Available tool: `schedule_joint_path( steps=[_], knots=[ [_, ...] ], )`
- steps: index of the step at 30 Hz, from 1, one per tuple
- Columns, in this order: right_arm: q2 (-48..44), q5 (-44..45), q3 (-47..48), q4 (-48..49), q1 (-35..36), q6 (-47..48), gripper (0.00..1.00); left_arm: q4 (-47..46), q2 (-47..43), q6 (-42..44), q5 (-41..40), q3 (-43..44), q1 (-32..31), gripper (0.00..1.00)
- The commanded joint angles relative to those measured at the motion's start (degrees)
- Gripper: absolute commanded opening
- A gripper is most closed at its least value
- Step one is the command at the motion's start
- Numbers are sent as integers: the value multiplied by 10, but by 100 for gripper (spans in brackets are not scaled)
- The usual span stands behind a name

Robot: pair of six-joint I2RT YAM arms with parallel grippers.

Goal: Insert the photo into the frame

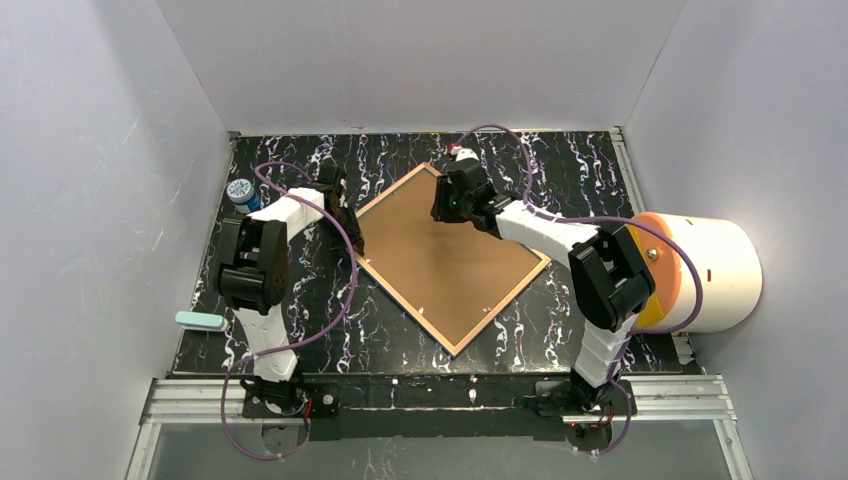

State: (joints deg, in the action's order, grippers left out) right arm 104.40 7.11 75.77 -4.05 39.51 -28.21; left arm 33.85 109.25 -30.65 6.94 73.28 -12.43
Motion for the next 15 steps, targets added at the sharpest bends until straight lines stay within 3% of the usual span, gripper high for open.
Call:
schedule_joint_path(
  steps=[1, 6, 9, 15],
  knots=[
    [-30, -7, -32, -35, -16, -38, 40, 13, 27, 60, 27, -38, -14, 36],
    [-42, 3, -45, -64, -36, -59, 40, 17, 16, 121, 11, -59, -20, 37],
    [-41, 6, -42, -86, -58, -73, 40, 12, 1, 150, 8, -69, -23, 44],
    [-46, -6, -18, -109, -112, -71, 41, 25, -2, 145, -8, -40, -24, 47]
  ],
)
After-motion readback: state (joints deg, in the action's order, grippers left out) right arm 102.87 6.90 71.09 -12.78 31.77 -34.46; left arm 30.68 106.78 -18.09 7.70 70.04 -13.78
